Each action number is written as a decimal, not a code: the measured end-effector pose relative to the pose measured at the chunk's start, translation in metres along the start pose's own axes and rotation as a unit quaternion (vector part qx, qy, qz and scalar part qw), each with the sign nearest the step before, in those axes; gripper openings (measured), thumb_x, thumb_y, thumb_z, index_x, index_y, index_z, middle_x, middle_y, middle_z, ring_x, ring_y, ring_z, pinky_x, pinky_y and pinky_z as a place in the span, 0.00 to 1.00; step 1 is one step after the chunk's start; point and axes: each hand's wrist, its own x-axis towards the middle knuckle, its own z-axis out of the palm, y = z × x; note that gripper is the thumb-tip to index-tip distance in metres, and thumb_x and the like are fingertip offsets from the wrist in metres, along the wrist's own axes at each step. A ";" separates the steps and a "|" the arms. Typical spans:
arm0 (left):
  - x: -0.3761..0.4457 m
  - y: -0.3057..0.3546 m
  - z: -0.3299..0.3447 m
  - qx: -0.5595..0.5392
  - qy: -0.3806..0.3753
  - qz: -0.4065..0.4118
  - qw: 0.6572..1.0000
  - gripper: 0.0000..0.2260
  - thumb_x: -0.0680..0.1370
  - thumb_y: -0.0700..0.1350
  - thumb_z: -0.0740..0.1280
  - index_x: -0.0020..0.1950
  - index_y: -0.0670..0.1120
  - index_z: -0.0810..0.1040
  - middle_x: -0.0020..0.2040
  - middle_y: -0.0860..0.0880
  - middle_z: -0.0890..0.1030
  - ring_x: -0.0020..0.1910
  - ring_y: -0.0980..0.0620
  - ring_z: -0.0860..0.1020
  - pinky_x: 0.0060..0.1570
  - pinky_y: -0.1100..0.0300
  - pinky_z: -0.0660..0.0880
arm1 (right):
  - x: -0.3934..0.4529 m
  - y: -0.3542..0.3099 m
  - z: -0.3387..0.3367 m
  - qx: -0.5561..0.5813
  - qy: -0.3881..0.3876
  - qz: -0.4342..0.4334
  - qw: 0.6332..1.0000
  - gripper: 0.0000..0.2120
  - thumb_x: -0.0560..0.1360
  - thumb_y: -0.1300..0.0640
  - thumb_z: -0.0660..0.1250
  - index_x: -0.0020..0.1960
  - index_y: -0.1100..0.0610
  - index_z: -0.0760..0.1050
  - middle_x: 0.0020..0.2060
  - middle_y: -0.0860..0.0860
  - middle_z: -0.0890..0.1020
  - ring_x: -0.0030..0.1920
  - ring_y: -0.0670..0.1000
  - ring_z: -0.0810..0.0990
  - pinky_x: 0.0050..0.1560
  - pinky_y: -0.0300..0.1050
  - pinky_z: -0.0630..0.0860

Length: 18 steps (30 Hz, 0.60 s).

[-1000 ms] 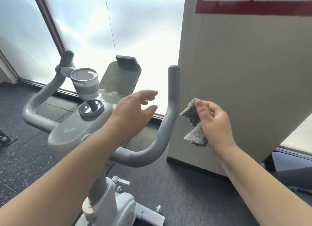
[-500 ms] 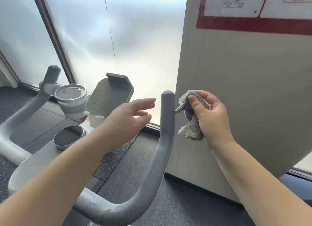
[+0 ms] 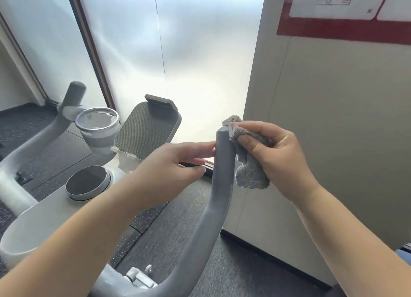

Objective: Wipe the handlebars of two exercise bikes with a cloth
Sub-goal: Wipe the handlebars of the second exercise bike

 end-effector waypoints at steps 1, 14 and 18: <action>-0.001 0.000 0.000 0.003 -0.002 0.000 1.000 0.23 0.78 0.37 0.64 0.66 0.62 0.74 0.58 0.67 0.79 0.57 0.67 0.77 0.63 0.55 0.73 | -0.003 0.002 -0.002 -0.005 -0.001 -0.009 1.000 0.08 0.72 0.68 0.69 0.50 0.62 0.82 0.44 0.51 0.84 0.41 0.44 0.82 0.41 0.35 0.77; -0.007 0.003 0.003 -0.016 0.011 -0.013 1.000 0.22 0.78 0.36 0.64 0.65 0.59 0.76 0.58 0.67 0.79 0.57 0.68 0.76 0.57 0.63 0.72 | 0.034 -0.016 0.007 -0.221 -0.141 -0.070 0.962 0.07 0.76 0.61 0.68 0.49 0.51 0.81 0.44 0.42 0.84 0.47 0.39 0.81 0.49 0.33 0.76; -0.007 0.002 0.004 -0.009 0.011 -0.013 1.000 0.23 0.77 0.36 0.63 0.66 0.59 0.75 0.58 0.67 0.79 0.57 0.68 0.76 0.58 0.63 0.72 | 0.038 -0.009 0.001 -0.117 -0.123 0.019 0.985 0.06 0.78 0.58 0.65 0.51 0.54 0.80 0.40 0.44 0.84 0.42 0.41 0.82 0.45 0.37 0.78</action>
